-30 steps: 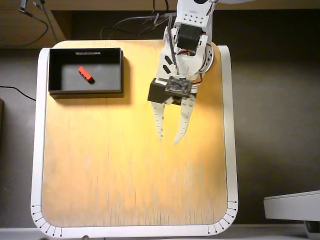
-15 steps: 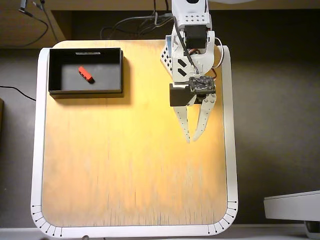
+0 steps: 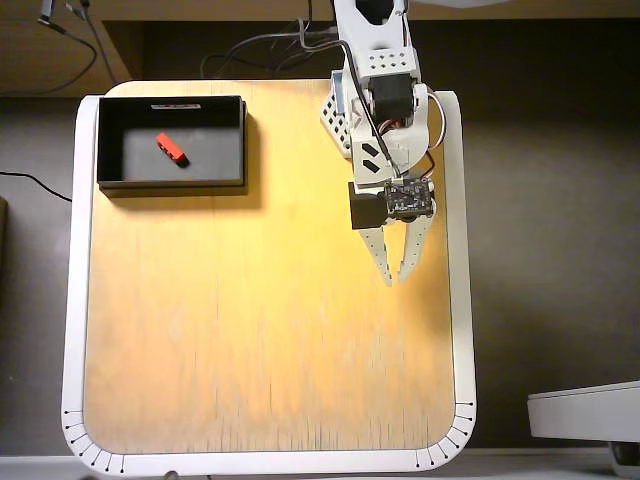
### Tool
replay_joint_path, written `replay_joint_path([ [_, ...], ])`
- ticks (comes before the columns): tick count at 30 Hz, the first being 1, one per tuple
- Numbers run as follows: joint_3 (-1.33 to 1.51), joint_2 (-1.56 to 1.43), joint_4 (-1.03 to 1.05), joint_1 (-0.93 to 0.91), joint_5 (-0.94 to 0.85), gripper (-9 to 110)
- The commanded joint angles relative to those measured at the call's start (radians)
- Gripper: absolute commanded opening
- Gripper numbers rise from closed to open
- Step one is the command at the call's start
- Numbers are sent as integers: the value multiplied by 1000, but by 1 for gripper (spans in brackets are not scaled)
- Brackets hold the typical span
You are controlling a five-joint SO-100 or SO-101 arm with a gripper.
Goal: Grasp a lego block and put it in the bin.
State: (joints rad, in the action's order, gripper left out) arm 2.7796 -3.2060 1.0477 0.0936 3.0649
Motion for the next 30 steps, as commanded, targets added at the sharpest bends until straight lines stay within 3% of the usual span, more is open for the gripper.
replay_joint_path([
  [1,44,-91,6,9,-8,0],
  [22,370,-92,9,-44,-9,0],
  [30,396,-92,132,-35,38,0],
])
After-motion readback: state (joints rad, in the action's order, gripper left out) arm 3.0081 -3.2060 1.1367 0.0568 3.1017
